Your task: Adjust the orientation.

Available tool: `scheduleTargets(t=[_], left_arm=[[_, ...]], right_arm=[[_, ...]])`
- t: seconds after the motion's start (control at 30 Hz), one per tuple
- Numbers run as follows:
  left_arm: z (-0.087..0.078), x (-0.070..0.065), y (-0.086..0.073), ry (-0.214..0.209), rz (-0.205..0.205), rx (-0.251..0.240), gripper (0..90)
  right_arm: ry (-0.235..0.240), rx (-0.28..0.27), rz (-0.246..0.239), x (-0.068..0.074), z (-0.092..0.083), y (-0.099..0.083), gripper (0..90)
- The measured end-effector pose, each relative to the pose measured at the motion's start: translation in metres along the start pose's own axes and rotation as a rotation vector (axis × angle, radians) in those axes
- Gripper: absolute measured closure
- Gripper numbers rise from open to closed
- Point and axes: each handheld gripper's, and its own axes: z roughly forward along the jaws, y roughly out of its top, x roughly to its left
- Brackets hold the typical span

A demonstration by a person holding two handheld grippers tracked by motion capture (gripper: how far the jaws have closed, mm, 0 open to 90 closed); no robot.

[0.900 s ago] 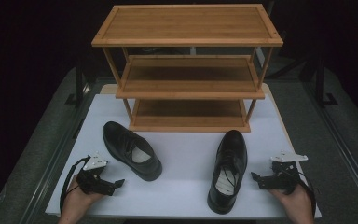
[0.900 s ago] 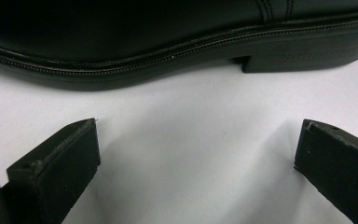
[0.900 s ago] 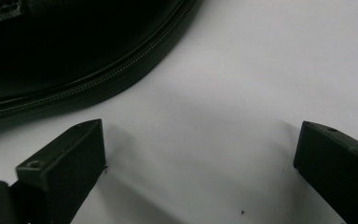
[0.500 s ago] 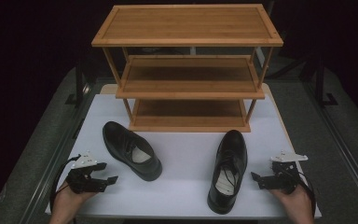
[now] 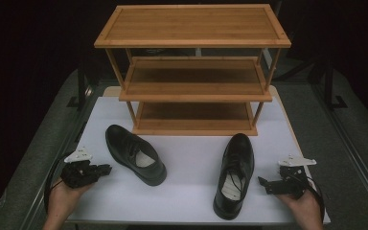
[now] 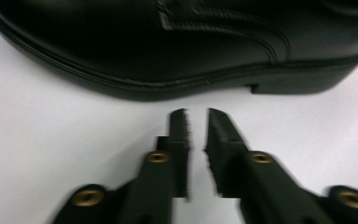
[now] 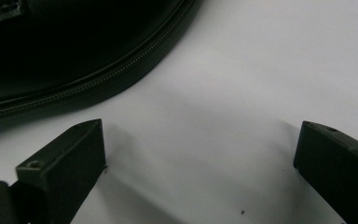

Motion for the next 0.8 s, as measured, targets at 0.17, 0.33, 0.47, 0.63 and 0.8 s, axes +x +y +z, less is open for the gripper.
scheduleTargets(t=[0.17,0.33,0.47,0.63,0.8], left_arm=[[-0.005,0.013,0.012,0.012,-0.039,0.014,89.9],[-0.009,0.029,0.025,0.034,-0.066,0.009,89.9],[-0.010,0.038,0.030,0.039,-0.086,0.006,89.9],[-0.004,0.057,0.043,0.050,-0.096,0.010,89.9],[0.002,0.067,0.052,0.063,-0.099,0.016,89.9]], right_arm=[[0.000,-0.001,0.000,0.000,0.000,0.000,1.4],[0.001,-0.001,0.000,0.000,0.000,0.000,1.5],[0.001,-0.001,0.000,0.000,0.000,0.000,1.4],[0.001,-0.001,0.001,0.000,0.000,0.000,1.4],[0.001,-0.001,0.002,0.000,0.000,0.000,1.5]])
